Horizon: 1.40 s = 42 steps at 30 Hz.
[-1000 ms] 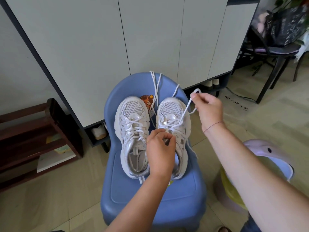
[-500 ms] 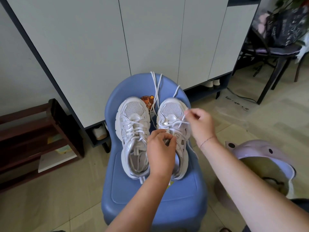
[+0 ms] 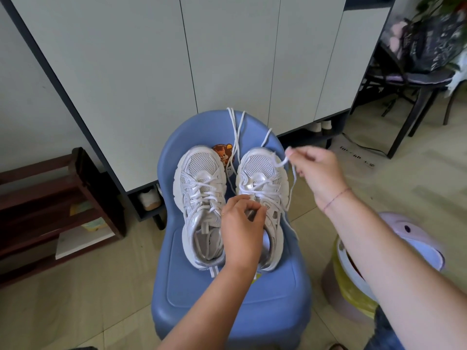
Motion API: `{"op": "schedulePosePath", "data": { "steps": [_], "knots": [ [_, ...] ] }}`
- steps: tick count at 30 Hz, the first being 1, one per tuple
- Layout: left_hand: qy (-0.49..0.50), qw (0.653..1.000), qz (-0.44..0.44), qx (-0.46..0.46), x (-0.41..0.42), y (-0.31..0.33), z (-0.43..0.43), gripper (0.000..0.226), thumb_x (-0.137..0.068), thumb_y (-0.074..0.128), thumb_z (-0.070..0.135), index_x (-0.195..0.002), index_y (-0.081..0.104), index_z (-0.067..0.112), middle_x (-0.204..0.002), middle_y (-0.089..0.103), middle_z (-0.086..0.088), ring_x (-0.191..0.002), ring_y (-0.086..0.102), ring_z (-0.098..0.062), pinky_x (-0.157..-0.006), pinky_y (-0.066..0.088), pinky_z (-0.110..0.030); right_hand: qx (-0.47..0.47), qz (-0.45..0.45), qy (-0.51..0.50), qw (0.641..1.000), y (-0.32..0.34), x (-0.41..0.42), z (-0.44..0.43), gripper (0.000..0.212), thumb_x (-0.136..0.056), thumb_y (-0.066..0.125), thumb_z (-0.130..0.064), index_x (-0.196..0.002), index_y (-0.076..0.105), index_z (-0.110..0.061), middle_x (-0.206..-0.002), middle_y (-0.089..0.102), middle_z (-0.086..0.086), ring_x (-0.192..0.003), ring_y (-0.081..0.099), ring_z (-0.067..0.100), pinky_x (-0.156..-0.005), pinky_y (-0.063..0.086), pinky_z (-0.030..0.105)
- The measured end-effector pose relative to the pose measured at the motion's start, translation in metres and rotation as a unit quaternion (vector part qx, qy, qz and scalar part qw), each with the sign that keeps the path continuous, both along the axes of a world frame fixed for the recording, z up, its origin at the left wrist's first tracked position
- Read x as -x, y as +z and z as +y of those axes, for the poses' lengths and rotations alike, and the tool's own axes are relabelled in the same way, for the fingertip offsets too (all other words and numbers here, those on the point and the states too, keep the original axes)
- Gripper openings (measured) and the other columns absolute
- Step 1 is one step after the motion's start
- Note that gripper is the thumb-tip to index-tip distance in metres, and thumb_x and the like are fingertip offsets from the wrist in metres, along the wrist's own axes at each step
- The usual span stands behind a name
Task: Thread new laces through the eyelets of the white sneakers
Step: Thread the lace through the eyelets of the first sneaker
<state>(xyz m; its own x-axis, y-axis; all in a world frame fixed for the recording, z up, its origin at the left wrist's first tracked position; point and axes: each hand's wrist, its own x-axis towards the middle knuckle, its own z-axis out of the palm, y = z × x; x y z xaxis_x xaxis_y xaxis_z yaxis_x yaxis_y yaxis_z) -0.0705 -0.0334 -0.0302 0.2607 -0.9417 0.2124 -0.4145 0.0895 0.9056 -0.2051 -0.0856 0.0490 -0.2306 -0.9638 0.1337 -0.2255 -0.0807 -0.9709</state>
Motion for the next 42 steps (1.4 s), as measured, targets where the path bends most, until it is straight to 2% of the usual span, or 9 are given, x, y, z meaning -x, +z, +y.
{"op": "schedulePosePath", "data": {
  "steps": [4,8,16,20,24,30,36,39,42],
  "knots": [
    [-0.011,1.000,0.014,0.008,-0.001,-0.003,0.002,0.007,-0.084,0.072,0.023,-0.083,0.067,0.019,-0.108,0.057,0.012,-0.102,0.059,-0.007,-0.087,0.048,-0.019,-0.077,0.048,0.042,0.995,-0.027,-0.006,0.012,0.009,-0.081,0.071,-0.016,-0.083,0.067,-0.009,-0.075,0.064,-0.007,-0.069,0.056,0.004,-0.063,0.045,0.018],
    [-0.009,0.999,0.014,0.030,-0.002,-0.004,0.005,0.001,-0.087,0.068,0.017,-0.087,0.067,0.016,-0.103,0.057,0.017,-0.099,0.058,-0.005,-0.086,0.045,-0.016,-0.011,0.111,0.052,0.992,-0.030,-0.016,0.001,0.012,-0.079,0.073,-0.015,-0.085,0.063,-0.014,-0.073,0.055,-0.003,-0.065,0.051,0.009,-0.067,0.047,0.026],
    [-0.002,0.998,0.053,0.033,-0.006,-0.005,0.008,0.017,-0.089,0.057,0.003,-0.094,0.065,0.017,-0.100,0.062,0.008,-0.090,0.060,-0.003,-0.084,0.051,-0.025,0.037,0.413,0.130,0.901,-0.036,-0.036,-0.017,0.007,-0.081,0.071,-0.028,-0.082,0.067,-0.022,-0.095,0.047,-0.008,-0.084,0.049,0.012,-0.070,0.038,0.025],
    [0.008,0.998,0.050,0.034,-0.007,-0.005,0.009,0.017,-0.090,0.056,0.005,-0.092,0.063,0.020,-0.096,0.063,0.007,-0.088,0.060,-0.005,-0.082,0.051,-0.028,0.064,0.390,0.057,0.917,-0.035,-0.026,-0.031,0.012,-0.086,0.064,-0.019,-0.077,0.068,-0.015,-0.097,0.054,0.001,-0.086,0.057,0.023,-0.077,0.050,0.038],
    [0.018,0.999,0.043,0.029,-0.006,-0.004,0.011,0.019,-0.092,0.056,0.007,-0.091,0.060,0.025,-0.094,0.063,0.009,-0.086,0.059,-0.004,-0.078,0.050,-0.026,0.101,0.318,-0.067,0.940,-0.028,-0.011,-0.037,0.010,-0.082,0.067,-0.013,-0.074,0.064,-0.019,-0.084,0.053,0.000,-0.068,0.050,0.009,-0.069,0.048,0.030],
    [0.029,0.998,0.046,0.013,-0.005,-0.003,0.012,0.015,-0.093,0.056,0.012,-0.094,0.056,0.027,-0.092,0.063,0.008,-0.081,0.060,-0.007,-0.072,0.048,-0.024,0.083,0.381,0.166,0.906,-0.037,-0.031,-0.021,0.002,-0.080,0.073,-0.017,-0.080,0.073,-0.016,-0.086,0.053,-0.007,-0.072,0.054,0.009,-0.074,0.049,0.029],
    [0.035,0.999,-0.005,0.000,-0.005,-0.002,0.011,0.031,-0.095,0.056,0.018,-0.125,0.058,0.018,-0.119,0.063,0.008,-0.108,0.059,-0.007,-0.091,0.046,-0.022,0.064,0.499,0.175,0.846,-0.029,-0.039,-0.024,0.010,-0.088,0.062,-0.020,-0.090,0.070,-0.014,-0.101,0.053,-0.003,-0.091,0.054,0.017,-0.074,0.043,0.028],
    [0.039,0.998,-0.045,0.022,-0.004,-0.003,0.011,0.027,-0.094,0.056,0.014,-0.119,0.065,0.013,-0.120,0.062,0.007,-0.108,0.059,-0.008,-0.088,0.038,-0.011,0.061,0.561,0.182,0.805,-0.029,-0.041,-0.026,0.014,-0.093,0.053,-0.014,-0.100,0.065,-0.015,-0.111,0.050,0.000,-0.098,0.051,0.017,-0.071,0.034,0.022],
    [0.042,0.998,-0.049,0.027,-0.003,-0.002,0.012,0.024,-0.092,0.057,0.011,-0.114,0.069,0.012,-0.119,0.063,0.007,-0.104,0.061,-0.008,-0.088,0.042,-0.015,0.097,0.542,0.156,0.820,-0.036,-0.036,-0.026,0.014,-0.092,0.050,-0.006,-0.099,0.061,-0.009,-0.110,0.049,0.005,-0.100,0.049,0.021,-0.077,0.032,0.021]
  ]
}}
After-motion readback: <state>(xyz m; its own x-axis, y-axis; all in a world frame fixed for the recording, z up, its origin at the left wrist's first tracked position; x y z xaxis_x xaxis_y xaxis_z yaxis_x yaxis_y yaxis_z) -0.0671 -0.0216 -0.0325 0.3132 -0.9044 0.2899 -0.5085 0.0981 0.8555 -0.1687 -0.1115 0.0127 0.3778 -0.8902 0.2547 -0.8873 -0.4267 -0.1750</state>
